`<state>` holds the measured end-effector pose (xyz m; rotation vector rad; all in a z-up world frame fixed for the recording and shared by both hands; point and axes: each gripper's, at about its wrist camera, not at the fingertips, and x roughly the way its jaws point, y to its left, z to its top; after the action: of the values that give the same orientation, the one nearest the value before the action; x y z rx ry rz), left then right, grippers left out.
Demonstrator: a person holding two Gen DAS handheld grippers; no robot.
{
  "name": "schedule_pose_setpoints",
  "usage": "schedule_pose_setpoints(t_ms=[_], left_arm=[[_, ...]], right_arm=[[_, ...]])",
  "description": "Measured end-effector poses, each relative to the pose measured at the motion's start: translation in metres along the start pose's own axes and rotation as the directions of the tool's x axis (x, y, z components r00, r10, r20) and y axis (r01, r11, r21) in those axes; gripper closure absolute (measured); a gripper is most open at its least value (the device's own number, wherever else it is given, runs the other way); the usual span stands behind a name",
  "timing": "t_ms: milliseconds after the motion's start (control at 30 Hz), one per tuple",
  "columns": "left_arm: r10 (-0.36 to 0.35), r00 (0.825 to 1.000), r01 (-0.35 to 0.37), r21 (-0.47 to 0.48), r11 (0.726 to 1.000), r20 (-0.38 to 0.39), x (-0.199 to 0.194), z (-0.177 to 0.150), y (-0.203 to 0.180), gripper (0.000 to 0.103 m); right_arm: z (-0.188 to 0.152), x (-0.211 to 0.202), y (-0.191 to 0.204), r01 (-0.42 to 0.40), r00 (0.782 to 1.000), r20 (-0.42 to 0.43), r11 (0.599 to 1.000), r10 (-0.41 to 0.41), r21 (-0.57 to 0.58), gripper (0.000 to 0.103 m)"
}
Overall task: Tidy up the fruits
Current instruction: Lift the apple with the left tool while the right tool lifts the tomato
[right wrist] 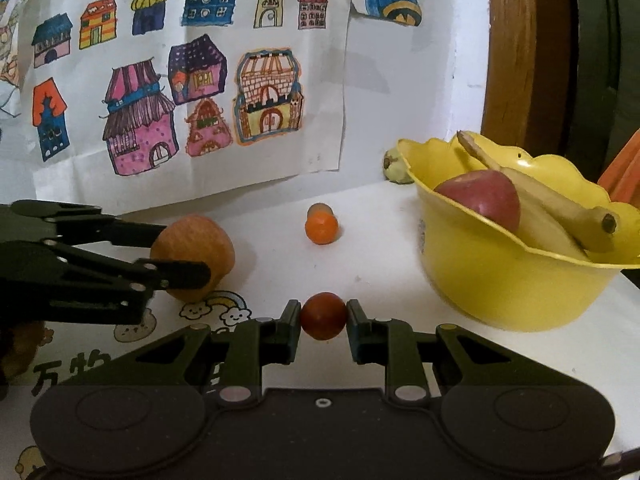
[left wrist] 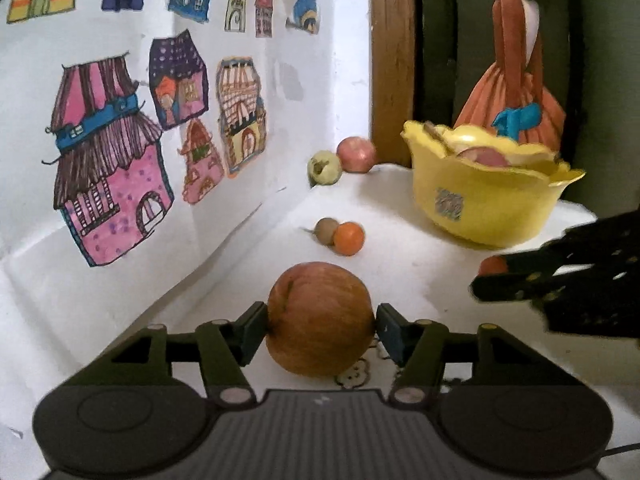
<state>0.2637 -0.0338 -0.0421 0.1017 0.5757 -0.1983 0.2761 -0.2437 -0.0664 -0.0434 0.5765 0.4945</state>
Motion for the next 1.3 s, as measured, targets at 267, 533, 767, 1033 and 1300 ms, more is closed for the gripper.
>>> schedule_pose_setpoints(t_ms=[267,533,767,1033,1300], left_arm=[[-0.045,0.996,0.038,-0.087,0.996,-0.078,0.025,-0.005,0.021,0.042],[-0.034,0.998,0.026,-0.133,0.991,-0.059,0.027,-0.003,0.022,0.044],[-0.030,0.999,0.025,-0.137,0.990,-0.040,0.025,-0.002,0.015,0.044],[-0.044,0.999,0.046,-0.109,0.993,0.021,0.011,0.014,-0.008,0.044],[-0.084,0.991,0.092,-0.076,0.993,0.102,0.000,0.047,-0.034,0.044]], right_arm=[[-0.002,0.002,-0.002,-0.017,1.000,0.011,1.000,0.017,0.011,0.077],[-0.003,0.002,-0.005,-0.025,0.999,0.024,0.999,0.024,0.022,0.077],[-0.007,-0.003,-0.010,-0.031,0.999,0.037,0.999,0.030,0.036,0.077],[-0.009,-0.019,-0.017,-0.025,0.997,0.078,0.998,0.021,0.055,0.077],[-0.003,-0.049,-0.034,0.000,0.985,0.170,0.997,-0.014,0.078,0.077]])
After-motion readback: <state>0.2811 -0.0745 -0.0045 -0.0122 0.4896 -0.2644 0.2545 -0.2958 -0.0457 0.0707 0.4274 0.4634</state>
